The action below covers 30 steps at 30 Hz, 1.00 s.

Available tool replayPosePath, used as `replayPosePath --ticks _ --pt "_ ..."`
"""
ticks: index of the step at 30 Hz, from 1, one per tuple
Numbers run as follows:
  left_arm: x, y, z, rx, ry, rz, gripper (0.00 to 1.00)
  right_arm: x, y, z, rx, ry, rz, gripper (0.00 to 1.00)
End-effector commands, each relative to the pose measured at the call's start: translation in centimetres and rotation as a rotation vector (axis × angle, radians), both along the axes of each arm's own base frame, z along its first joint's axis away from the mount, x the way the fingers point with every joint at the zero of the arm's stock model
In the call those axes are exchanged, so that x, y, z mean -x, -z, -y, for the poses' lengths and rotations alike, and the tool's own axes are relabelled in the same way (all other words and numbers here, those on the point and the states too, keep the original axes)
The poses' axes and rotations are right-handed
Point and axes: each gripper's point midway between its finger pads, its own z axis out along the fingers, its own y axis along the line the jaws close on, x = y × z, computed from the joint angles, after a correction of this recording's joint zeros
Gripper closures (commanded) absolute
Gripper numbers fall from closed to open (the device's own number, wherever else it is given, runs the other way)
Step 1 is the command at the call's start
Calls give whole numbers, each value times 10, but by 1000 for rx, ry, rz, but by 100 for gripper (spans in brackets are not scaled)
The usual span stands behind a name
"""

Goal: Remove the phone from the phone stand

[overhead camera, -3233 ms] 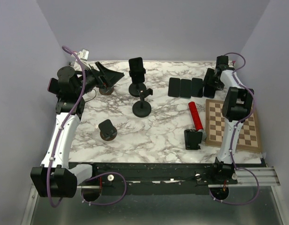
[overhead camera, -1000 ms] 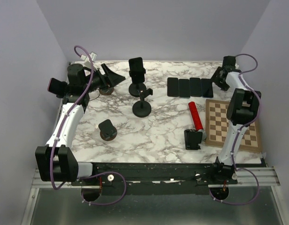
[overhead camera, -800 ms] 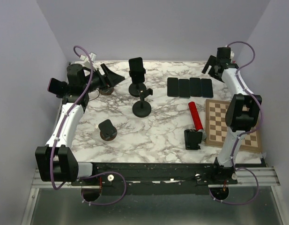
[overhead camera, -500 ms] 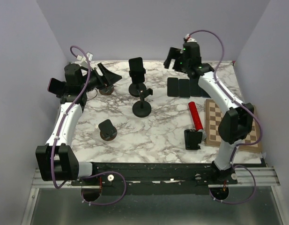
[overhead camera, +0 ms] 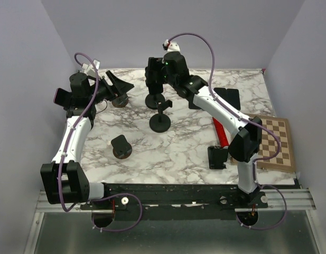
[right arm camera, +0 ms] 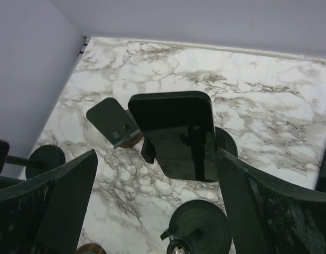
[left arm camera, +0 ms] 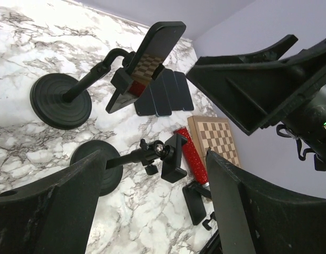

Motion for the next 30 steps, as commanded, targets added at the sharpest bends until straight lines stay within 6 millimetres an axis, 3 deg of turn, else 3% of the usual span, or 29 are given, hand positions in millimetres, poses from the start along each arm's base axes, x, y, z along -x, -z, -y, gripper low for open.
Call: replayPosePath --ticks 1,8,18,22,30 --pt "0 -1 0 21 10 8 16 -20 7 -3 82 99 31 0" --pt "1 -3 1 36 19 11 15 -30 13 -2 146 206 59 0" --pt "3 -7 4 63 37 17 15 -37 30 -20 185 145 72 0" --pt "3 -7 5 67 45 20 5 -43 38 -20 209 171 78 0" --pt "3 -6 6 74 56 19 5 -39 41 -33 205 135 92 2"
